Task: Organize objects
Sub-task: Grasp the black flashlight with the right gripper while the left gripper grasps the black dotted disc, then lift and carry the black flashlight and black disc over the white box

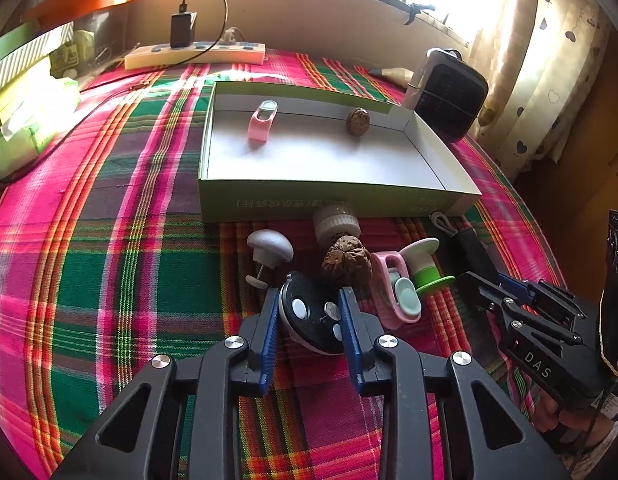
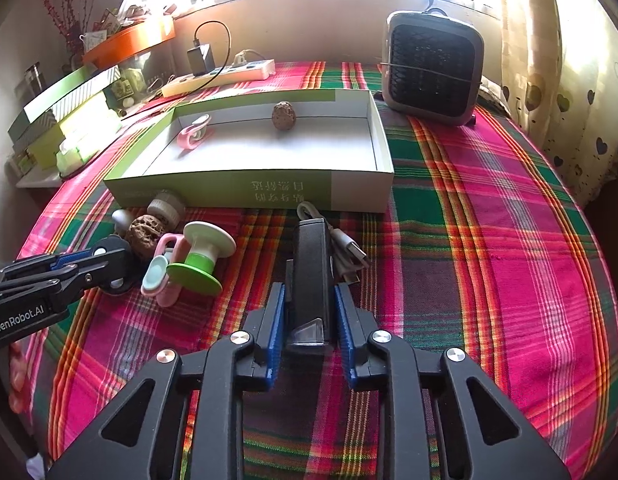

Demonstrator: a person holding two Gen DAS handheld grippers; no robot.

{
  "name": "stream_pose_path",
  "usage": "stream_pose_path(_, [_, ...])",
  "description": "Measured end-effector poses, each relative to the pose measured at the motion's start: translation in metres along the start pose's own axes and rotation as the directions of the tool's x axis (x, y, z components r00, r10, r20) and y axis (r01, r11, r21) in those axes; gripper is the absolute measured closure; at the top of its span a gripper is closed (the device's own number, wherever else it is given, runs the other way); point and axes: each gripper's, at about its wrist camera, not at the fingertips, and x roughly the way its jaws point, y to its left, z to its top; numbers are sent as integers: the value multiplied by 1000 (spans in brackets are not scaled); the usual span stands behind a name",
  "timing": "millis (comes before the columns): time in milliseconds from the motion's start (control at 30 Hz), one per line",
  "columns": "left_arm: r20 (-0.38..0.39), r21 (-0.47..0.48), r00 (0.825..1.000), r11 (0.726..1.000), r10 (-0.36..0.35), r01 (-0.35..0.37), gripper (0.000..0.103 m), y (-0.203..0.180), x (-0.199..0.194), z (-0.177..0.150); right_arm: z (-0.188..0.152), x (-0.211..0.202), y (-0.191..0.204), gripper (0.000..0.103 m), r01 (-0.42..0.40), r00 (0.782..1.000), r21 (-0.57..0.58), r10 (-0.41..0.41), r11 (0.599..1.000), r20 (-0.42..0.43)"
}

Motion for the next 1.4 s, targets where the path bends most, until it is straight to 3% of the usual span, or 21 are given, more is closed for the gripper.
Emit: stream_pose_path(1400, [51,48,999,999,3,-6,77,-10,-25,2,4,-21,6,78,-53,997,-19,54,998,47])
